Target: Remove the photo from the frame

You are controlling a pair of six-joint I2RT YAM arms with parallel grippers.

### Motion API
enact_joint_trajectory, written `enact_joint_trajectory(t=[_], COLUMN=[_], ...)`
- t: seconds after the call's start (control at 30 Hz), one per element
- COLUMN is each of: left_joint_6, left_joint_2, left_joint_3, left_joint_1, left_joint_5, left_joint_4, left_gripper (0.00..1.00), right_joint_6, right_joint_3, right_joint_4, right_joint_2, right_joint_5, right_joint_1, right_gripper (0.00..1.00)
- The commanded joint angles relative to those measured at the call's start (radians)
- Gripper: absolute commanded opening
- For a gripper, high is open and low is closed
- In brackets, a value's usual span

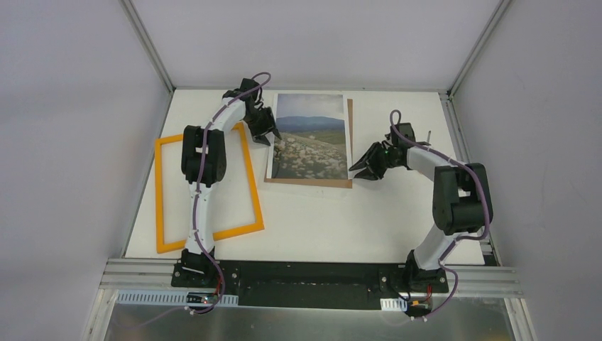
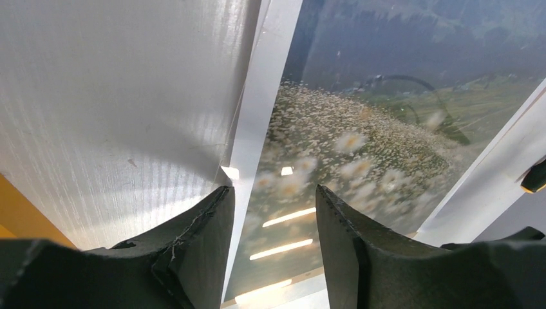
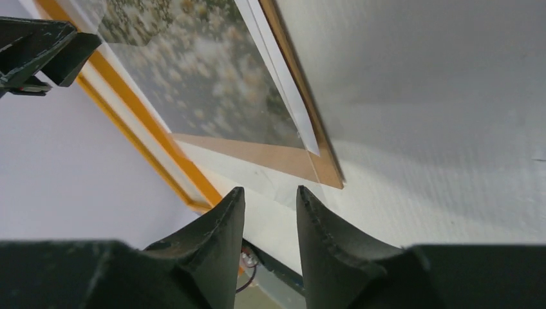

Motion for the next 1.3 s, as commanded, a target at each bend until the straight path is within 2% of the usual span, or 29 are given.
enact_joint_trajectory(t=[0.0, 0.23, 0.7, 1.27], left_joint_6=[0.038, 0.047, 0.047, 0.064], left_joint_2=[0.016, 0.044, 0.061, 0.071], left_joint_3=[-0.037, -0.060, -0.071, -0.071], left_joint_1=[0.008, 0.008, 0.007, 0.008], left_joint_5=[-0.033, -0.050, -0.071, -0.083], left_joint_4=[-0.043, -0.043, -0.043, -0.055], left_gripper=[0.50, 0.48, 0.43, 0.39], right_joint_6=[0.213, 0.251, 0.183, 0.149], right_joint_3=[-0.095, -0.162, -0.140, -0.075], right_joint_4=[0.236, 0.285, 0.251, 0.344], right_joint_2=[0.011, 0.019, 0.097, 0.153], right_joint_5=[-0.166, -0.128, -0.079, -0.082], right_joint_1=[0.007, -0.005, -0.032, -0.054], right_gripper=[0.37, 0.27, 0.24, 0.22])
